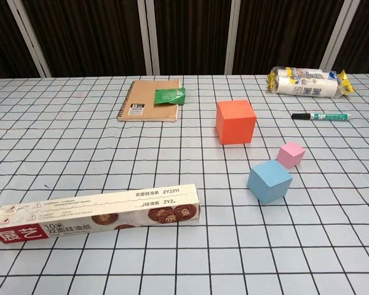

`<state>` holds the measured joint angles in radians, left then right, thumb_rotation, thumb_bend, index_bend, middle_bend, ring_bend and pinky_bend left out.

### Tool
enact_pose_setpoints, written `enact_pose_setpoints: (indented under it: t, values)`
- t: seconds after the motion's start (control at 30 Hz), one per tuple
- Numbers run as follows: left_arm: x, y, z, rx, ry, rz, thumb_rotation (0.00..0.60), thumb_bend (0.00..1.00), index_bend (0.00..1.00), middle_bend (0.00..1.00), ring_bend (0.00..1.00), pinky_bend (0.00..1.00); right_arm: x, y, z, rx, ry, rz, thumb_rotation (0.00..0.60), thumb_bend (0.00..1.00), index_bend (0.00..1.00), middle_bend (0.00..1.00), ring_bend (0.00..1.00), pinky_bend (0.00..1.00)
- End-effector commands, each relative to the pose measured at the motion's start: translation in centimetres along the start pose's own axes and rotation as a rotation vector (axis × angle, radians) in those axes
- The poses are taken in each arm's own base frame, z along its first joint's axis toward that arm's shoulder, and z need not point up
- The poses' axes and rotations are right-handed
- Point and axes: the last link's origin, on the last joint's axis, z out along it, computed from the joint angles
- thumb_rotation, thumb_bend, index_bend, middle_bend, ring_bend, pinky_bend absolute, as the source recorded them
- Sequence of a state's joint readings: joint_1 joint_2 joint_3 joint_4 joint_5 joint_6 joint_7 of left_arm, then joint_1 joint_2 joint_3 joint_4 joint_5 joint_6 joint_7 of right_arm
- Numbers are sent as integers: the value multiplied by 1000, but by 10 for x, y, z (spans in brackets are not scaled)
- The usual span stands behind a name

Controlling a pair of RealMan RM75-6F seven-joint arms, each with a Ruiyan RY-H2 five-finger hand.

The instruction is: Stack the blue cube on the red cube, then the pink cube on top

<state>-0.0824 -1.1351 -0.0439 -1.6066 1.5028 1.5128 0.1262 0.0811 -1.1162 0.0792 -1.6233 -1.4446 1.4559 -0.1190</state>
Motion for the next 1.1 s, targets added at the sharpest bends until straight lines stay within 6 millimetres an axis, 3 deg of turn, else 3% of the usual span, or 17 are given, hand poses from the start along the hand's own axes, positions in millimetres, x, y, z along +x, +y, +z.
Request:
enact_pose_setpoints:
  t: [0.03,0.73,0.97,1.1]
  values:
    - [0,0,0,1,-1,0,600,114,28,0,0,0,0,0,0,1,-1,-1,600,264,0,0,0,0]
    - [3,2,-6,-11,12,-8,600,114,28,0,0,0,-2,-3,-3,35,-28,14,600,264,0,0,0,0]
    - [0,0,-3,3,1,-3,600,114,28,0,0,0,-4,-12,-3,107,-47,18,600,263,0,0,0,0]
    - [0,-1,0,10,-2,-3,600,114,29,0,0,0,-5,-28,2,195,-59,9,600,264,0,0,0,0]
